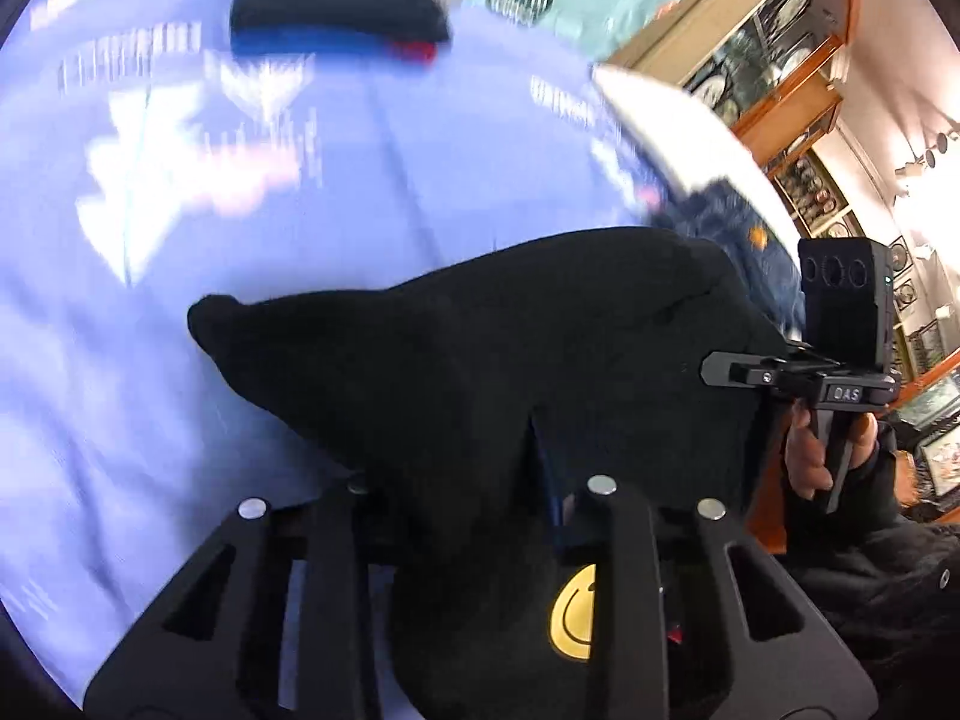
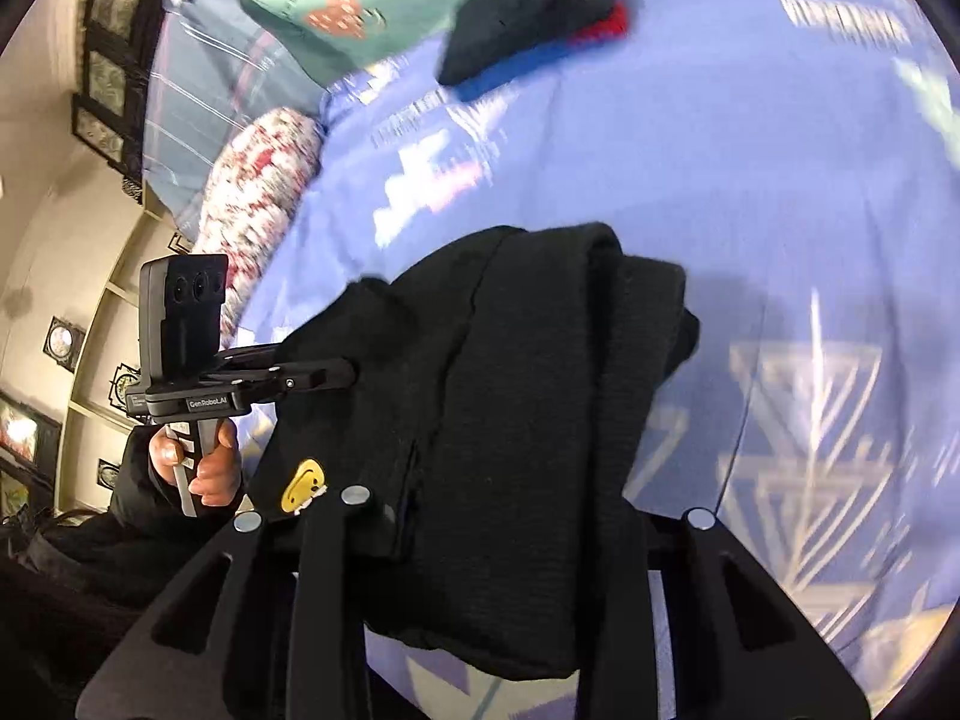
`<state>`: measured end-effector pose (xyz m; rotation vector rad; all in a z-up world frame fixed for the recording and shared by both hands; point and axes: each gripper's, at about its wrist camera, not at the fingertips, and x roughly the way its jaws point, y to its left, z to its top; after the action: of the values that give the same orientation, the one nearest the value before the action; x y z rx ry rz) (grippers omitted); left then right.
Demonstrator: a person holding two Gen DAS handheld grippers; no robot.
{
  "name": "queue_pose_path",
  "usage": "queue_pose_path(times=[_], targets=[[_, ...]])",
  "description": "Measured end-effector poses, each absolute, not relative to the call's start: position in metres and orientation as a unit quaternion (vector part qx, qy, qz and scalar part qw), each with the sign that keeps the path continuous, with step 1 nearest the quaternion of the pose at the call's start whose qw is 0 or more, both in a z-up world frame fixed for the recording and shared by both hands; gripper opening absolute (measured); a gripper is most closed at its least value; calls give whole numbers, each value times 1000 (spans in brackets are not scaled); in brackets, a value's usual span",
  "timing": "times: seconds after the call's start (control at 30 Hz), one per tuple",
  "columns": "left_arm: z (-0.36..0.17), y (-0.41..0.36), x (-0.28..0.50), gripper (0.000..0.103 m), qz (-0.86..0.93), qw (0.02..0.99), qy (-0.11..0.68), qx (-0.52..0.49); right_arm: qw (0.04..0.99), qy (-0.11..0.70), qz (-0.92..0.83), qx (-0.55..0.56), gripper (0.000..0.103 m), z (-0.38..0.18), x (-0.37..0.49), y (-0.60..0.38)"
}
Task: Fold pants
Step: 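Carry the folded bundle with both grippers onto the stack of folded clothes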
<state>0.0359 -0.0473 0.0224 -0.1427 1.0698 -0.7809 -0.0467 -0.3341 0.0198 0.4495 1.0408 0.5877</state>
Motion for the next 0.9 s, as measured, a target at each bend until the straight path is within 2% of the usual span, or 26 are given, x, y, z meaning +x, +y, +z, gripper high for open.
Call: queue_pose_path(times=[0.23, 0.37, 0.5, 0.53, 0.57, 0.63, 0.67, 0.77, 0.83, 0.9], targets=[[144, -57, 151, 32, -333, 858, 388, -55, 877, 371, 264, 154, 30, 147, 54, -325], [185, -56, 251, 50, -304, 886, 337, -91, 910, 318, 223, 144, 31, 193, 143, -319], [152, -62, 345, 76, -246, 896, 349, -121, 928, 305, 166, 136, 35, 186, 251, -305], [128, -64, 371, 78, -224, 891, 374, -126, 928, 312, 152, 137, 39, 175, 275, -303], [109, -66, 387, 78, -199, 887, 398, -126, 926, 331, 123, 133, 48, 150, 311, -301], [58, -58, 417, 80, -137, 861, 466, -154, 920, 374, 67, 100, 48, 108, 345, -300], [51, -51, 418, 79, -150, 852, 465, -185, 917, 388, 41, 83, 48, 88, 358, -301], [66, -27, 403, 83, -197, 848, 436, -228, 928, 338, 68, 144, 52, 87, 342, -321], [84, -6, 383, 87, -206, 848, 410, -263, 939, 307, 71, 137, 54, 103, 319, -326], [102, 13, 353, 94, -203, 851, 386, -293, 950, 281, 66, 118, 60, 119, 291, -332]])
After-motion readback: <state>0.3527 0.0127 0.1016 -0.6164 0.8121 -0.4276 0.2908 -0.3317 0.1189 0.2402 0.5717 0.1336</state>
